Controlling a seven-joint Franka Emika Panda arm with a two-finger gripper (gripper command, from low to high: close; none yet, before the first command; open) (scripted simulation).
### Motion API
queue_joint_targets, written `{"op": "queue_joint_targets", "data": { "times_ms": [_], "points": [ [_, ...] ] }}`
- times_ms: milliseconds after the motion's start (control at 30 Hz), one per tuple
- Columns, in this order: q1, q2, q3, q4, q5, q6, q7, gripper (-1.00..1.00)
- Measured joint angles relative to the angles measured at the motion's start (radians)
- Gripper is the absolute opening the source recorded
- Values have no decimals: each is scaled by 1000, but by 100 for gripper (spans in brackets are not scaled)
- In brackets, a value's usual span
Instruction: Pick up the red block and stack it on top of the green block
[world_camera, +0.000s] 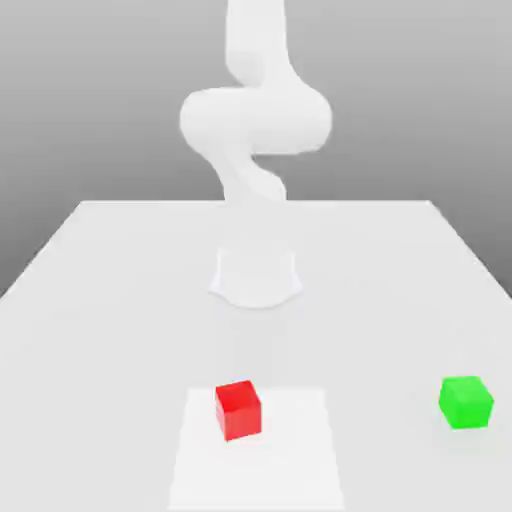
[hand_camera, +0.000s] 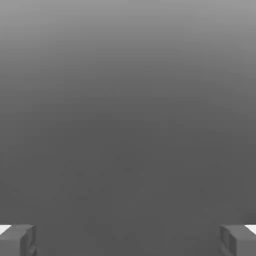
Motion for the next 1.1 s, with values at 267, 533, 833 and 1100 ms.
{"op": "queue_joint_targets", "data": {
  "times_ms": [267, 533, 833, 1100],
  "points": [
    [-172, 248, 159, -153, -72, 146, 401, 0],
    [-292, 491, 237, -304, -111, 289, 770, 0],
    [-310, 704, 244, -459, 20, 450, 1032, 0],
    [-302, 819, 213, -440, -66, 544, 1118, 0]
  ]
}}
